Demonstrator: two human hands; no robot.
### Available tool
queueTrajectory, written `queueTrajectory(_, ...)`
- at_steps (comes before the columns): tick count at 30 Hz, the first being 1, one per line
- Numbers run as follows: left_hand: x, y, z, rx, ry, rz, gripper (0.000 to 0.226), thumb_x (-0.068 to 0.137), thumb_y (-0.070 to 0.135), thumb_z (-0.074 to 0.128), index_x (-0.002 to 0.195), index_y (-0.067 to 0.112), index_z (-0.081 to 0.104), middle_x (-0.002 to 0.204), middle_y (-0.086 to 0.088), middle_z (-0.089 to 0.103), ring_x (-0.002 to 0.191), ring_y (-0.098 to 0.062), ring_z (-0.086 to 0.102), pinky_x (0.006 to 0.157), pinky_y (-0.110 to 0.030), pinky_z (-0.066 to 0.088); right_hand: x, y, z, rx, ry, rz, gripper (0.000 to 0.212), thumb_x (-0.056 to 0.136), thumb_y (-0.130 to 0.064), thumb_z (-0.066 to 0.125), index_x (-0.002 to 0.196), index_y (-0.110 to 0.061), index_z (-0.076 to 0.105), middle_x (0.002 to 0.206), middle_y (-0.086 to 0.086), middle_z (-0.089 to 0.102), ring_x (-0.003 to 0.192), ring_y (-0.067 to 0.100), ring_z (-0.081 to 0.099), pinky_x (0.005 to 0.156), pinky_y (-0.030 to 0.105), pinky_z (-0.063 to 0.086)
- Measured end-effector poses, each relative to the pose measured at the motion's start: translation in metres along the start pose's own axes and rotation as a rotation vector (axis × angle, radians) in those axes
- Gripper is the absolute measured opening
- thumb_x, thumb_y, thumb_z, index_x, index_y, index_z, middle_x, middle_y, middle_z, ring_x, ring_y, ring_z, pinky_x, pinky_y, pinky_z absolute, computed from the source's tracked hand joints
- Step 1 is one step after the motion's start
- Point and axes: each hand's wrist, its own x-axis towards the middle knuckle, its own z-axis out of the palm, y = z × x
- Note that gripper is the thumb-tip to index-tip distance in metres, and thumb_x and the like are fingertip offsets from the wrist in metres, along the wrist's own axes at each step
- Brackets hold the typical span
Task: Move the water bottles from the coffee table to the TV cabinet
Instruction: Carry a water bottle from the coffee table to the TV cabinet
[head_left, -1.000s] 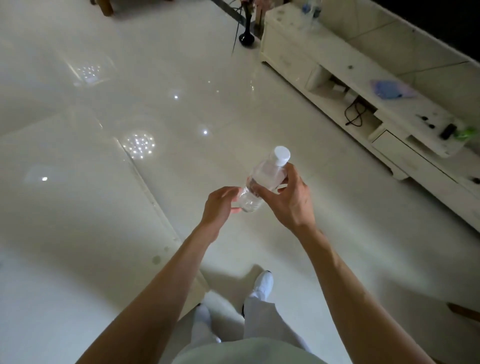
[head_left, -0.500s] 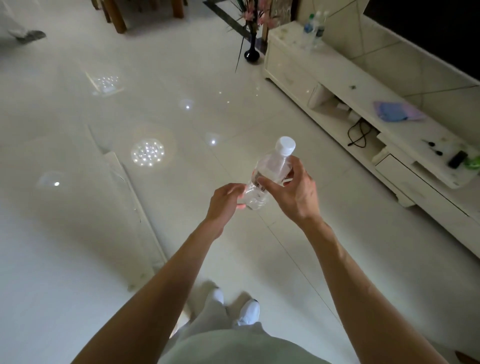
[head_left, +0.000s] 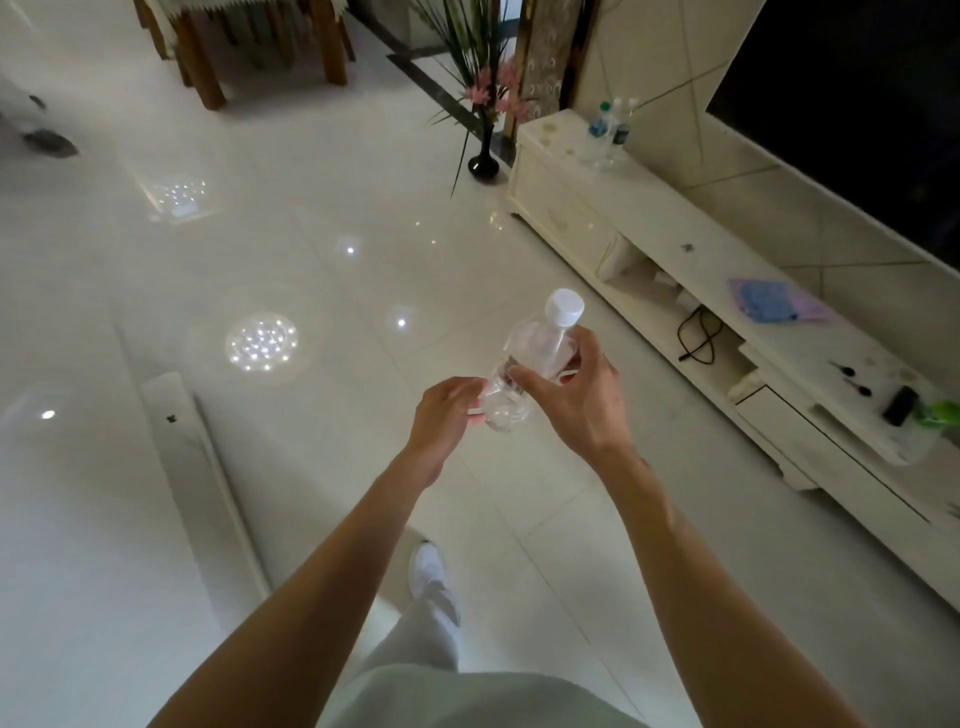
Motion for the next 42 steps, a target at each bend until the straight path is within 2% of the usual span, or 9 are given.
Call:
queueTrajectory(4,0.074,0.036,0.001,0.066,-0.063,0.013,0.028,0.091,0.023,0.059,0.110,0.006,0.072,0.106,-0.007,0.073,0.098,-0.017,0.070,0.091,-0.041,0.058,0.068,-0.012,0.005,0.017,0.038,0.068,0.070,0.069,-0.056,0.077,0.125,-0.022,0.049,0.105,-0.009,0.063,0.093,0.011,0.062,0.078,0.024,0.050)
queueTrajectory(6,0.104,0.054,0.000,0.088,-0.095,0.033,0.028,0.092,0.022,0.059,0.110,0.006,0.072,0.106,-0.007,0.073,0.096,-0.016,0.070,0.090,-0.040,0.059,0.099,-0.019,0.008,0.014,0.053,0.086,0.074,0.068,-0.059,0.076,0.127,-0.022,0.049,0.108,-0.008,0.064,0.093,0.011,0.063,0.079,0.027,0.053)
queueTrajectory(10,0.159,0.081,0.003,0.098,-0.118,0.028,0.027,0.091,0.021,0.059,0.109,0.006,0.072,0.106,-0.008,0.073,0.097,-0.017,0.070,0.089,-0.040,0.059,0.154,-0.030,0.016,-0.005,0.075,0.075,0.073,0.071,-0.056,0.076,0.128,-0.022,0.047,0.110,-0.008,0.063,0.093,0.011,0.062,0.074,0.019,0.046)
queueTrajectory(16,0.239,0.113,0.015,0.108,-0.133,0.016,0.029,0.090,0.024,0.059,0.109,0.005,0.072,0.106,-0.009,0.073,0.093,-0.017,0.070,0.090,-0.039,0.059,0.234,-0.031,0.026,0.004,0.109,0.090,0.073,0.071,-0.054,0.077,0.130,-0.024,0.046,0.111,-0.009,0.063,0.093,0.010,0.061,0.076,0.021,0.046)
queueTrajectory(20,0.298,0.133,0.030,0.109,-0.133,0.016,0.028,0.091,0.022,0.061,0.108,0.003,0.071,0.104,-0.010,0.073,0.087,-0.016,0.069,0.091,-0.041,0.058,0.297,-0.022,0.030,0.031,0.105,0.105,0.068,0.072,-0.054,0.076,0.127,-0.023,0.048,0.108,-0.009,0.064,0.093,0.010,0.062,0.068,0.012,0.041)
queueTrajectory(26,0.397,0.176,0.055,0.096,-0.113,-0.004,0.021,0.084,0.020,0.062,0.097,0.007,0.074,0.098,-0.012,0.070,0.090,-0.021,0.067,0.093,-0.043,0.057,0.411,-0.012,0.031,0.101,0.062,0.116,0.068,0.071,-0.052,0.077,0.126,-0.025,0.049,0.108,-0.008,0.064,0.096,0.010,0.063,0.081,0.024,0.048)
queueTrajectory(31,0.471,0.218,0.084,0.058,-0.083,-0.025,0.023,0.090,0.015,0.063,0.104,-0.003,0.069,0.100,-0.016,0.067,0.092,-0.026,0.064,0.097,-0.047,0.054,0.504,-0.009,0.026,0.124,0.032,0.094,0.066,0.068,-0.053,0.079,0.123,-0.032,0.049,0.112,-0.009,0.063,0.101,0.010,0.062,0.090,0.034,0.052)
queueTrajectory(38,0.560,0.263,0.105,0.053,-0.079,-0.019,0.025,0.092,0.014,0.057,0.105,-0.003,0.069,0.102,-0.015,0.070,0.094,-0.026,0.066,0.094,-0.044,0.056,0.609,-0.011,0.030,0.090,0.045,0.072,0.075,0.067,-0.058,0.078,0.129,-0.026,0.048,0.121,-0.006,0.063,0.108,0.014,0.061,0.094,0.038,0.052)
queueTrajectory(42,0.621,0.279,0.105,0.081,-0.115,-0.010,0.033,0.087,0.024,0.057,0.107,0.001,0.070,0.108,-0.015,0.072,0.105,-0.032,0.067,0.093,-0.042,0.057,0.666,-0.017,0.045,0.086,0.059,0.058,0.074,0.069,-0.055,0.079,0.130,-0.027,0.047,0.120,-0.007,0.062,0.107,0.012,0.060,0.091,0.031,0.051)
